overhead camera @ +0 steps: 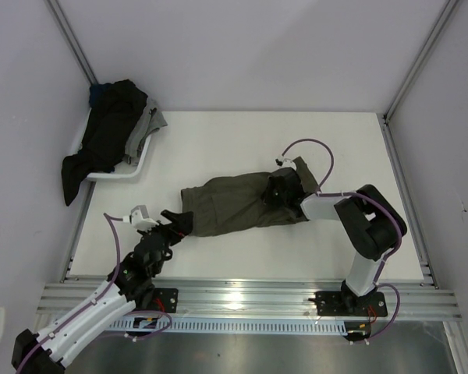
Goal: Fold and stack the shorts
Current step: Fold the shorts
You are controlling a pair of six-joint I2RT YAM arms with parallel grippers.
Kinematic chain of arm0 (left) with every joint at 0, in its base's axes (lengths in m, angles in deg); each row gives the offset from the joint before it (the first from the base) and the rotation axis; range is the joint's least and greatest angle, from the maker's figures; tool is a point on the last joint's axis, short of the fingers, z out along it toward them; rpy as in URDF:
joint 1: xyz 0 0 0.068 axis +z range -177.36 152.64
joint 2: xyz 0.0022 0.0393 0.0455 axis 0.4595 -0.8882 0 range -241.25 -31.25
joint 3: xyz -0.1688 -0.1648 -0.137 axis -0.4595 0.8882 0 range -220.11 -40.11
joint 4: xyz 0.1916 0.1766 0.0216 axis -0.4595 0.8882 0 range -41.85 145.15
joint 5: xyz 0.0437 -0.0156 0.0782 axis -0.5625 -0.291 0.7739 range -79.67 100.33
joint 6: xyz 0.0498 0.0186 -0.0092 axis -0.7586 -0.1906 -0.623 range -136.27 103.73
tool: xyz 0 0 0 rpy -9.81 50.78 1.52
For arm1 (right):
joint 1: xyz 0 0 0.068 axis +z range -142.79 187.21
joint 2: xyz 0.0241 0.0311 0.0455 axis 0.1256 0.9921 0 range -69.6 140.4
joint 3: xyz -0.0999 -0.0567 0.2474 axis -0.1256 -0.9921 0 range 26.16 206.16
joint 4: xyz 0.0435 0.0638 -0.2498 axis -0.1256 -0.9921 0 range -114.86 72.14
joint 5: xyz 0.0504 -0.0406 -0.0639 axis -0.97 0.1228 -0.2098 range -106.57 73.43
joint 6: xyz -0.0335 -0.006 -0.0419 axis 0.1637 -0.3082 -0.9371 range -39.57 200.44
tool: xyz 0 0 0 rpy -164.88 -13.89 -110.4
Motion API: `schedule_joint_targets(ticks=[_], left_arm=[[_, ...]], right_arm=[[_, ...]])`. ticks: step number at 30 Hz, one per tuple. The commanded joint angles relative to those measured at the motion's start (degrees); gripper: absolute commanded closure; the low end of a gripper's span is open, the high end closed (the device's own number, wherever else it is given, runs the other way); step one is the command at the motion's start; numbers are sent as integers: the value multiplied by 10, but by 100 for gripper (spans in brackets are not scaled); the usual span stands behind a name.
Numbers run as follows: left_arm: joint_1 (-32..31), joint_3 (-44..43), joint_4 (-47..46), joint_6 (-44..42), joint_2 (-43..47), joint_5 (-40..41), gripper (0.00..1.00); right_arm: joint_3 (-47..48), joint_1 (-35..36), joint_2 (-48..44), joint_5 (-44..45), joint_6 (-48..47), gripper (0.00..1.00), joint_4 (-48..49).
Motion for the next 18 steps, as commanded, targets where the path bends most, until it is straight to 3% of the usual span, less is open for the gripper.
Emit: schedule_joint_targets(ticks=[1, 5, 9, 11, 12, 15, 18], left_arm=[[-3, 51, 38, 40, 0, -20, 1], [0, 62, -41, 39, -40, -62, 1], [24, 51, -135, -11, -145, -97, 1], [76, 55, -178, -30, -183, -137, 1], [128, 63, -235, -35, -226, -207, 1], [196, 69, -313, -50, -295, -302, 1], [212, 37, -357, -64, -377, -354, 1]], right_arm=[[-1, -19, -14, -24, -54, 100, -27], [31, -45, 0, -39, -81, 99, -62], [44, -64, -3, -79, -113, 98, -69], [52, -71, -6, -92, -121, 98, -83], [53, -79, -9, -97, -127, 97, -84], [50, -91, -20, -116, -139, 96, -86], [54, -94, -20, -132, -152, 94, -92]])
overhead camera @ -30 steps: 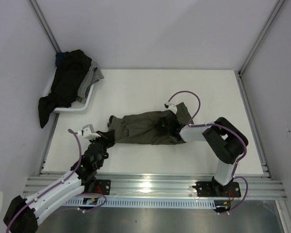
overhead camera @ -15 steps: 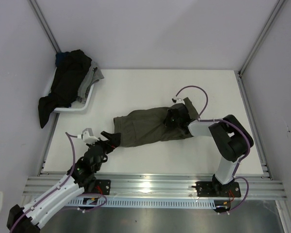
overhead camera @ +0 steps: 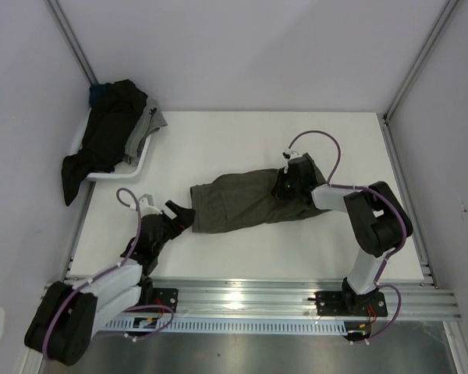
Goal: Fold and stack the shorts
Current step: Fold the shorts
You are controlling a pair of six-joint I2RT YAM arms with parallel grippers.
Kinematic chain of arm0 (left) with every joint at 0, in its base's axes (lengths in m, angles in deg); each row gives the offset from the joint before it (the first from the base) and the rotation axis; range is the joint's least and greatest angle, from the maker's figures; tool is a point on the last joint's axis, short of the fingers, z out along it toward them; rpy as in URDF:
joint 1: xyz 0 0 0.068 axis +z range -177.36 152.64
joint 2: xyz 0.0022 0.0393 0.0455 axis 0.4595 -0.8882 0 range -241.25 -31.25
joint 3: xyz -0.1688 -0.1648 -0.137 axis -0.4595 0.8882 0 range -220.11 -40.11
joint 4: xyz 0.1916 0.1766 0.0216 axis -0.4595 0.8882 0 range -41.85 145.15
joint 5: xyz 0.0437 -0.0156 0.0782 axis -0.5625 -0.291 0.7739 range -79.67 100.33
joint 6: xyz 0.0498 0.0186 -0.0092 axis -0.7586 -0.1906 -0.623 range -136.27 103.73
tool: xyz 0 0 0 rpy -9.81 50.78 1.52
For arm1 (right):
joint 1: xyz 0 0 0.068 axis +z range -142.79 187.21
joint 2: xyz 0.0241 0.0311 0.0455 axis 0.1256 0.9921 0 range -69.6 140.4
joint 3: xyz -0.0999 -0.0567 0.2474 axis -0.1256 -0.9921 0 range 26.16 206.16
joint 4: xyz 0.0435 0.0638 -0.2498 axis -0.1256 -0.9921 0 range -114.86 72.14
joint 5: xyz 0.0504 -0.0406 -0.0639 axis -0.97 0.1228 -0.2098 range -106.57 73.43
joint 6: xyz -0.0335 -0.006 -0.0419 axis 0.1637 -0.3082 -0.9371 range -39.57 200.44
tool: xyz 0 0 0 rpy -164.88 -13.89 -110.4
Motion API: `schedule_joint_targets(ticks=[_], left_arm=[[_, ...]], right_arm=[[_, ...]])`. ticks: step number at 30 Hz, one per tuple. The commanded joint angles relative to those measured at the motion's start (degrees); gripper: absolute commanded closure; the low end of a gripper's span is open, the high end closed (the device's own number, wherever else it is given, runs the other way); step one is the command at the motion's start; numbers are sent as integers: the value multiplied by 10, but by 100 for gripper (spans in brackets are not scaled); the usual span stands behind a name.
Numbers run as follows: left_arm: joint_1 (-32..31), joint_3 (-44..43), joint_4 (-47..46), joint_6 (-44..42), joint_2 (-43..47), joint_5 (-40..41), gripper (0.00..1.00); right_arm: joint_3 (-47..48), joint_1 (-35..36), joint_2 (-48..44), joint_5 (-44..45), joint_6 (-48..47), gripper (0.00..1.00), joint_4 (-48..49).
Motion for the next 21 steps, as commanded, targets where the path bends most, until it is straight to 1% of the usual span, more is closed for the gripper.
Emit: schedule_joint_targets(ticks=[1, 2, 4, 5, 7, 8, 11, 13, 14, 16, 21], left_arm=[[19, 32, -121, -33, -80, -125, 1], [21, 9, -131, -33, -99, -137, 1], [31, 5, -185, -32, -135, -176, 1], [34, 1, -198, -32, -167, -187, 1], [42, -7, -231, -33, -199, -218, 1], [45, -17, -240, -33, -233, -228, 1], [63, -37, -273, -31, -288, -271, 1], [77, -43, -303, -26, -339, -291, 1], [80, -44, -318, -24, -371, -298, 1], [92, -47, -344, -21, -392, -302, 1], [100, -58, -319, -42, -404, -273, 1]], right_arm=[[21, -6, -16, -19, -36, 94, -22], [22, -6, -16, -18, -38, 94, -25], [20, -8, -14, -28, -39, 94, -22], [19, -9, -13, -31, -39, 94, -22], [20, -10, -14, -38, -38, 94, -22], [20, -10, -14, -40, -38, 94, -22], [20, -9, -16, -44, -38, 94, -24], [20, -10, -21, -46, -39, 94, -28], [20, -10, -21, -46, -42, 94, -28], [20, -9, -25, -46, -43, 94, -31], [24, -11, -25, -53, -48, 94, -35]])
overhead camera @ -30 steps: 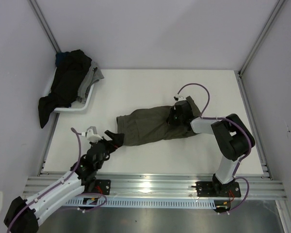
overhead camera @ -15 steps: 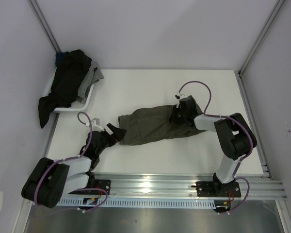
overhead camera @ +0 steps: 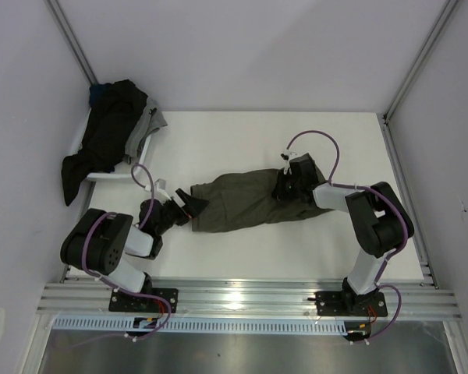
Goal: Fold and stack the shorts
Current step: Fold the shorts
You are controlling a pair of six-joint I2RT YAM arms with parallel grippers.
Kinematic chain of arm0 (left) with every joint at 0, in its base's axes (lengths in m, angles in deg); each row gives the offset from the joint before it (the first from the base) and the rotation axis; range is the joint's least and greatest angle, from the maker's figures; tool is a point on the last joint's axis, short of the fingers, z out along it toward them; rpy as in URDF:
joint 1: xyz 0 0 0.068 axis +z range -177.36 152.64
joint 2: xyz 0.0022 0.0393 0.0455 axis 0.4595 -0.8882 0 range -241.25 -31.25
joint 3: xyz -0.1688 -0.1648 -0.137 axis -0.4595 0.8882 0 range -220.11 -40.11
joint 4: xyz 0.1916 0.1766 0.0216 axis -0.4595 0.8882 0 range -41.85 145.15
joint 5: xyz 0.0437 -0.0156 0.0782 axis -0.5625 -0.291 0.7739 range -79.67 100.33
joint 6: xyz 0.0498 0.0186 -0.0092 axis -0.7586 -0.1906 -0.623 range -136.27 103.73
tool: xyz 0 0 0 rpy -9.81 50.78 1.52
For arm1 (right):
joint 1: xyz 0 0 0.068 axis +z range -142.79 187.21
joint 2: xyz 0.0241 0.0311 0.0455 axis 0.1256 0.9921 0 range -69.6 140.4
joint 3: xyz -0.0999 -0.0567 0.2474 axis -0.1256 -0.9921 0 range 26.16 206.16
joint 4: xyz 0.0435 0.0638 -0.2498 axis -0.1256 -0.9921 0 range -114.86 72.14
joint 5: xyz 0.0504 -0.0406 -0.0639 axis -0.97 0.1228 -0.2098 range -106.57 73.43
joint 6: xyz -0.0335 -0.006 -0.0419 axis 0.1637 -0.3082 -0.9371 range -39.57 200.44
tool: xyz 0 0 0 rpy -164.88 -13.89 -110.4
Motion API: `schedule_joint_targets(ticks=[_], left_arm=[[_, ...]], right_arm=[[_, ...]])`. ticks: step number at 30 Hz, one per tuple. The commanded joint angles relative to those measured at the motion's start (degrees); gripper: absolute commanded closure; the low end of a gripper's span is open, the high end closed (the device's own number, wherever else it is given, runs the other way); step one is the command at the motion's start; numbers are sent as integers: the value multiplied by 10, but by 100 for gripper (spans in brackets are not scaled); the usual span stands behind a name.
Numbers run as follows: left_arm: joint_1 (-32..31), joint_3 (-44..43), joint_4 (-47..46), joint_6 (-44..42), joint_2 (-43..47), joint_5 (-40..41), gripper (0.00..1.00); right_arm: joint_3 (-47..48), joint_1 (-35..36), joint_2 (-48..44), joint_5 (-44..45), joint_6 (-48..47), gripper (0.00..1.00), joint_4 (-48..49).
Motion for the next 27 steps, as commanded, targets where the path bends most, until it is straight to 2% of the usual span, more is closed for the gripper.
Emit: schedule_joint_targets(ticks=[1, 13, 16, 19, 20, 23, 27], left_arm=[[12, 2, 54, -34, -25, 17, 1], [10, -61, 90, -63, -61, 32, 1], [-5, -71, 105, -70, -69, 42, 5], [-12, -74, 94, -70, -88, 39, 19], [-12, -75, 91, -70, -94, 35, 29], [-12, -83, 89, -68, -111, 31, 46], [-12, -96, 120, -72, -103, 28, 64]], right_arm=[[18, -2, -18, -13, -12, 94, -3], [23, -2, 2, -46, -3, 94, 15], [22, -1, 2, -47, -1, 94, 18], [20, -1, 1, -46, -1, 94, 18], [19, 0, 0, -46, -1, 94, 18], [18, 0, -1, -46, 1, 94, 18], [12, 6, 0, -35, 7, 95, 24]])
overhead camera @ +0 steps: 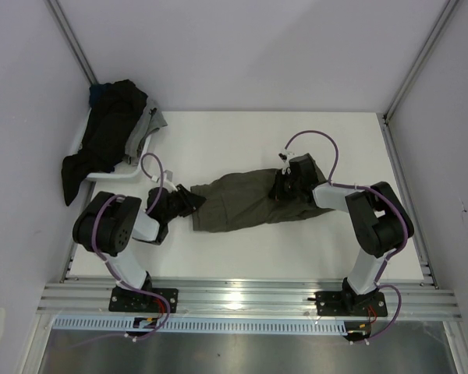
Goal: Fold and stack the shorts
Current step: Fold the shorts
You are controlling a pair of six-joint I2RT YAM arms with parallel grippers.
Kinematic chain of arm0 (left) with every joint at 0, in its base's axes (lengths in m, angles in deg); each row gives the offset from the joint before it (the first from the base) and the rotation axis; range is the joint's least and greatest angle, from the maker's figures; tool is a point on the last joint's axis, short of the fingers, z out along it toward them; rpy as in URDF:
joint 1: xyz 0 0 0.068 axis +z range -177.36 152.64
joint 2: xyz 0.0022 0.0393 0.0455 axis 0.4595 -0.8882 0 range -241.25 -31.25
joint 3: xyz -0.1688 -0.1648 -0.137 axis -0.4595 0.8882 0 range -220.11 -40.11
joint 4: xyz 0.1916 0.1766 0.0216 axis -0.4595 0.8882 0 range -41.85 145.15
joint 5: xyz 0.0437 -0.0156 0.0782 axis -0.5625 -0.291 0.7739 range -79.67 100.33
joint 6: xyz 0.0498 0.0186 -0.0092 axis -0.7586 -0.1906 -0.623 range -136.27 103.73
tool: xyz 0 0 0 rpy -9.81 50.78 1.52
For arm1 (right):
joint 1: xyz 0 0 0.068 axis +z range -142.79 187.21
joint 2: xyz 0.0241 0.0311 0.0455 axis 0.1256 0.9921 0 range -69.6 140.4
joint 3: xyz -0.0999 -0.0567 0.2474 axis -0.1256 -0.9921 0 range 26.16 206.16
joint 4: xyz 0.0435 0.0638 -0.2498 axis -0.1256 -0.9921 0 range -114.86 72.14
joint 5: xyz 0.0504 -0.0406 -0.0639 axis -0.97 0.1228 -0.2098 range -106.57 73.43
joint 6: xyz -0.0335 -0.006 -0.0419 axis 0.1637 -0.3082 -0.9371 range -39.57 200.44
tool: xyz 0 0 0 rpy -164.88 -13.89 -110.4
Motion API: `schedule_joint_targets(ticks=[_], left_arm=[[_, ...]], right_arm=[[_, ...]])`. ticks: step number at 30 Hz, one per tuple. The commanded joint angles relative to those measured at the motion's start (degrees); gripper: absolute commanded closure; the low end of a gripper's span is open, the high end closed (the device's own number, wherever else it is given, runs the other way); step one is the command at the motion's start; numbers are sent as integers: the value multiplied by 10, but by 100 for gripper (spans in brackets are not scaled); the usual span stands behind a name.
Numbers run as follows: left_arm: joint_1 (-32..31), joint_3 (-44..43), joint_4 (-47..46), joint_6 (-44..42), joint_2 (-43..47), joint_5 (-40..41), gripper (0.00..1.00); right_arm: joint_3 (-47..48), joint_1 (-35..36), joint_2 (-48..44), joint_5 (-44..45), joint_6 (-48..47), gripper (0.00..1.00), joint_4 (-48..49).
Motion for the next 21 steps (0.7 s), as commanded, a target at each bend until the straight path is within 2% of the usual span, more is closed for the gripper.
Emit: schedule_joint_targets(ticks=[1, 3, 4, 5, 9, 10, 13, 16, 21], left_arm=[[-6, -13, 100, -28, 5, 9, 73], [-6, -24, 176, -37, 44, 20, 86], [-6, -35, 202, -38, 62, 26, 98], [-6, -43, 252, -38, 80, 32, 100], [-6, -84, 405, -47, 178, 86, 100], [-6, -93, 469, -50, 209, 97, 100], [-6, -138, 572, -61, 237, 127, 100], [-5, -179, 651, -67, 252, 136, 100], [-5, -233, 720, -68, 269, 116, 100]], right_arm=[[3, 10, -1, 12, 9, 96, 23], [-9, 25, -13, 51, 17, 99, 38], [-17, 31, -17, 63, 21, 100, 46], [-31, 37, -25, 89, 25, 100, 59], [-58, 80, -33, 140, 46, 100, 91], [-62, 90, -34, 149, 53, 100, 98], [-80, 146, -29, 212, 66, 100, 128], [-83, 205, -14, 267, 80, 100, 166], [-63, 282, 35, 344, 101, 100, 200]])
